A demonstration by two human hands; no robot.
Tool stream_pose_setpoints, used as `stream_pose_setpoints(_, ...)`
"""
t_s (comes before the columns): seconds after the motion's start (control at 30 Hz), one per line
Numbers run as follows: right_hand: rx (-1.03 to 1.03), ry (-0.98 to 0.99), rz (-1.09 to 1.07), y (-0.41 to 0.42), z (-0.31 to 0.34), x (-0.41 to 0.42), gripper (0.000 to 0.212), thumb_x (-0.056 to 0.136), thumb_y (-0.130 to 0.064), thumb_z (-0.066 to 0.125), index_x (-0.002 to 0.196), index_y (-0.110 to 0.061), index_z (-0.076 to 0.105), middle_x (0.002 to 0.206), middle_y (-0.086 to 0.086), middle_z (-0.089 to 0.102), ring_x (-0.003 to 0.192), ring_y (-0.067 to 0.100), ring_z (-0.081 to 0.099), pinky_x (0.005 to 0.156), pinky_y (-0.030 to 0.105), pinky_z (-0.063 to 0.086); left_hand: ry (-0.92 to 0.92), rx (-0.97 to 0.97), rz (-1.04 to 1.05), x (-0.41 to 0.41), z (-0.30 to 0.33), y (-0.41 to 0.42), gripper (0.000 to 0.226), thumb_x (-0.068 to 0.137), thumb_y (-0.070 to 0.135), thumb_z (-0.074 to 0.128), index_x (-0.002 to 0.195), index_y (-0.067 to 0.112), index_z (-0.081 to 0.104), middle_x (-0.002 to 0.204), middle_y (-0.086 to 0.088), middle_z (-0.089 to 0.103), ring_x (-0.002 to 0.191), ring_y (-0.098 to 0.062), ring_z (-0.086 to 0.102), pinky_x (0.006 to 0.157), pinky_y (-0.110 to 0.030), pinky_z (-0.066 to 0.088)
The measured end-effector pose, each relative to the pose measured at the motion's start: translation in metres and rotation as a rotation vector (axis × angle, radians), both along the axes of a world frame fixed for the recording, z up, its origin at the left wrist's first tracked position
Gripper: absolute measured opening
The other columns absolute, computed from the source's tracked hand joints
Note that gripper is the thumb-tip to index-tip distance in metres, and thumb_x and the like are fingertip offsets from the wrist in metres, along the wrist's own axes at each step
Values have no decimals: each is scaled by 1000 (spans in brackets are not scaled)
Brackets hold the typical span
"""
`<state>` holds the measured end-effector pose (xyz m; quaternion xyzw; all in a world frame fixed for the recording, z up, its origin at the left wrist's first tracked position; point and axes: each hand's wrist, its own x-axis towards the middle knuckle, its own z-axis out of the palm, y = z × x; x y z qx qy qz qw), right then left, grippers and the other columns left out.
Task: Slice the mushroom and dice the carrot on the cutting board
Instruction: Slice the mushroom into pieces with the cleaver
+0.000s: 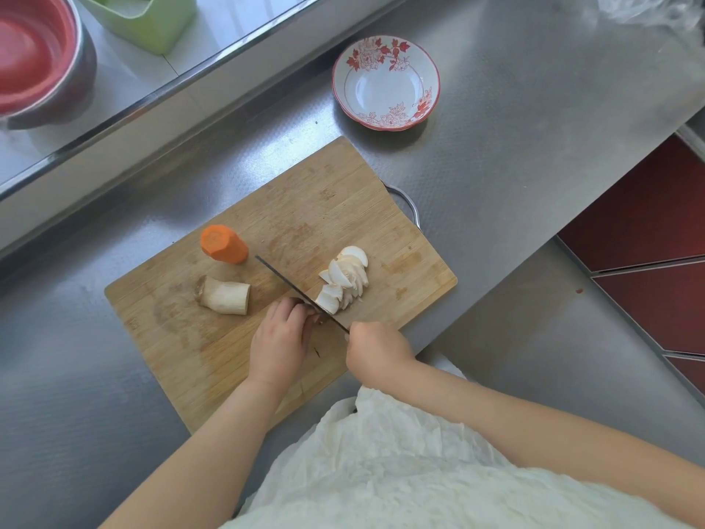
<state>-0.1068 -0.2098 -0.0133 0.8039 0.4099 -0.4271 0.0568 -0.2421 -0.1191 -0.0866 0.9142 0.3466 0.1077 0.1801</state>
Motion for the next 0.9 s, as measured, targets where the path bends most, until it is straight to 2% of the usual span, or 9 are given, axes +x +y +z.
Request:
stream_pose_setpoints(0.13, 17, 81, -135, -1, -7, 10, 26, 101, -27, 40, 103, -7, 56, 90, 10, 61, 80, 27, 55, 62, 29, 38, -18, -2, -35, -2, -2, 0, 30, 94, 32, 49, 85, 8, 65, 88, -4, 58, 76, -24, 53, 49, -33, 45)
stream_pose_setpoints(0.23, 55, 103, -165, -6, -5, 15, 27, 101, -31, 39, 97, -9, 55, 79, 7, 56, 75, 25, 53, 62, 30, 39, -33, -14, -37, -2, -3, 0, 30, 94, 32, 48, 86, 8, 66, 88, -4, 59, 78, -23, 55, 51, -33, 47)
stream_pose_setpoints(0.37, 116, 30, -45, -17, 7, 11, 18, 99, -23, 41, 86, -15, 49, 81, 7, 58, 71, 26, 52, 54, 29, 36, -43, 2, -41, -3, -5, 2, 34, 94, 31, 46, 88, 6, 68, 90, -7, 61, 80, -25, 57, 53, -33, 49)
stream_pose_setpoints(0.5, 141, -14, 44, -19, 16, 5, 17, 98, -17, 42, 98, -10, 57, 92, 12, 65, 80, 32, 61, 50, 27, 31, -58, 39, -40, -2, -6, 0, 32, 92, 29, 46, 88, 4, 66, 90, -9, 63, 83, -25, 55, 55, -34, 51)
stream_pose_setpoints(0.7, 81, -13, 48, -12, 21, 0, 16, 96, -11, 42, 101, -8, 57, 96, 13, 65, 85, 30, 63, 44, 25, 24, -65, 65, -25, -2, -7, 0, 31, 92, 28, 46, 86, 5, 65, 87, -9, 61, 80, -24, 53, 51, -33, 49)
stream_pose_setpoints(0.8, 50, 1, 43, -7, 22, -2, 17, 96, -8, 42, 103, -7, 57, 97, 13, 65, 85, 30, 62, 45, 25, 27, -63, 65, -28, -2, -8, -1, 30, 92, 27, 46, 87, 4, 65, 89, -9, 62, 82, -23, 52, 51, -33, 49)
stream_pose_setpoints(0.9, 8, 13, 25, -2, 20, -3, 19, 93, -4, 42, 103, -6, 58, 94, 13, 62, 87, 31, 62, 53, 27, 35, -63, 63, -27, -2, -8, -1, 30, 93, 27, 46, 87, 4, 65, 89, -9, 62, 82, -22, 51, 50, -33, 49)
